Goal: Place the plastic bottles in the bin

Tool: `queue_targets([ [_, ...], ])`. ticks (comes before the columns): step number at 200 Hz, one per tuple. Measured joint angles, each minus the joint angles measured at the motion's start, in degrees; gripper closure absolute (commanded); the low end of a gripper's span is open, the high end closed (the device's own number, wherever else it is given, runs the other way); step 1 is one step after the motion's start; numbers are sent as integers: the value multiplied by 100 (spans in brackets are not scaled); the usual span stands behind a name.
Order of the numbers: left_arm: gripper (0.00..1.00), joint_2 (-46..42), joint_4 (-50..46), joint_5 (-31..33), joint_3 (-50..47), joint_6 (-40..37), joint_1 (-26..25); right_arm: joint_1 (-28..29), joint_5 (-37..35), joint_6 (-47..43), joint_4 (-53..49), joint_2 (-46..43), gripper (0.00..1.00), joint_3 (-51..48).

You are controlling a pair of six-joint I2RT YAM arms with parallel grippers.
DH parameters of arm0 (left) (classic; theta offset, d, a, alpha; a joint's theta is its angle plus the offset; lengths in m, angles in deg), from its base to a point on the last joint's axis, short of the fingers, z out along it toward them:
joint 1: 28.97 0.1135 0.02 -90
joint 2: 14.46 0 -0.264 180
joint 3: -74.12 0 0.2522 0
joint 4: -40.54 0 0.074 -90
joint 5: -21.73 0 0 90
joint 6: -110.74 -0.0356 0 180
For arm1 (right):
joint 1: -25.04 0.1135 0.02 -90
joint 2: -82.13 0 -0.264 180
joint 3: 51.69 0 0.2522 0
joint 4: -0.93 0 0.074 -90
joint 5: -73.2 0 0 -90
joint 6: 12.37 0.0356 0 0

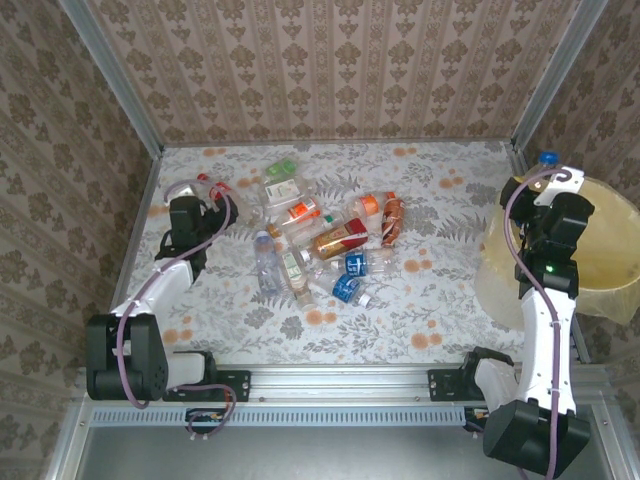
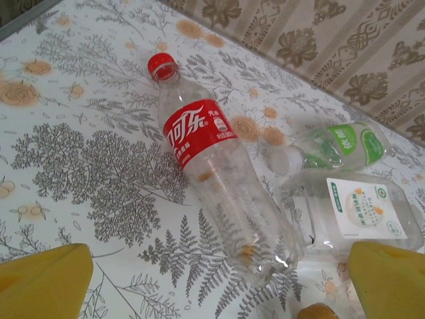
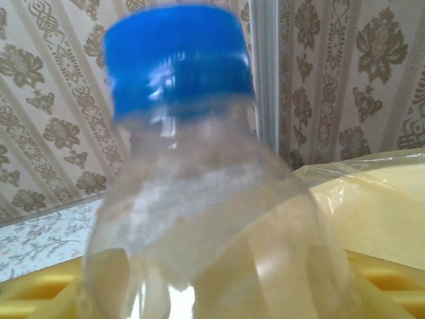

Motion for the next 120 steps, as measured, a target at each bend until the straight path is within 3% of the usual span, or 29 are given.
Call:
queue_targets([
  [87,0,0,-7,142,22,-22,0,0,376,389,-76,-103,17,20],
  [120,0,0,-9,219,22,-22,0,2,284,612,-317,-20,9,190],
])
